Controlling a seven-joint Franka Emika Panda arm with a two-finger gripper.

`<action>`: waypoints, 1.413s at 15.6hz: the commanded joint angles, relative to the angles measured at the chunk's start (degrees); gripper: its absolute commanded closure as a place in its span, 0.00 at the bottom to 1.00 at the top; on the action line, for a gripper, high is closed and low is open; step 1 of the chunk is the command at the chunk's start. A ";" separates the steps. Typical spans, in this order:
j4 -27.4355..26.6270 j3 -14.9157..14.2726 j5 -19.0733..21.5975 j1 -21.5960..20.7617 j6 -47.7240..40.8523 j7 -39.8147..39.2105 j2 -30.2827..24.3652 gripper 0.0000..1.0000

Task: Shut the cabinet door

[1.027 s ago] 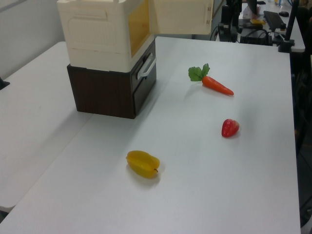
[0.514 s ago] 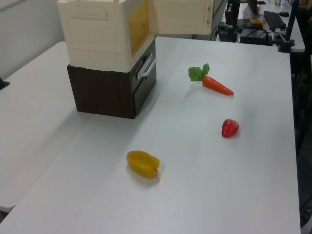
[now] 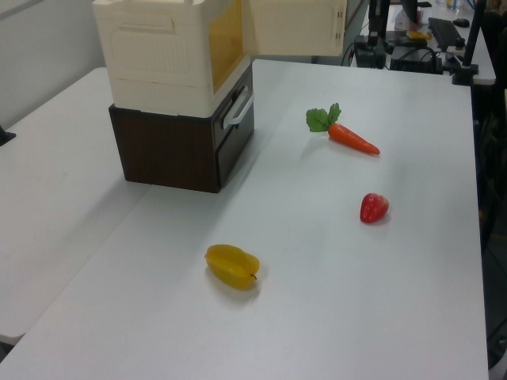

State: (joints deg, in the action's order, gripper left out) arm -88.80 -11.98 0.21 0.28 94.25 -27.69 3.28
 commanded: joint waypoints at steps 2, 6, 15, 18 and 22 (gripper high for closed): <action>-0.41 -0.14 0.23 4.02 2.78 -11.39 0.24 1.00; -0.41 -0.06 1.89 9.72 8.73 -28.96 0.76 1.00; -0.23 -0.06 19.36 13.43 28.78 -40.95 5.86 1.00; -0.32 1.17 22.11 12.21 32.48 -42.62 6.83 1.00; -0.32 1.44 24.30 9.92 32.84 -43.33 6.83 1.00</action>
State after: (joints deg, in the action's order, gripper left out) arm -88.79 -10.39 22.12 11.85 125.95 -69.15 10.56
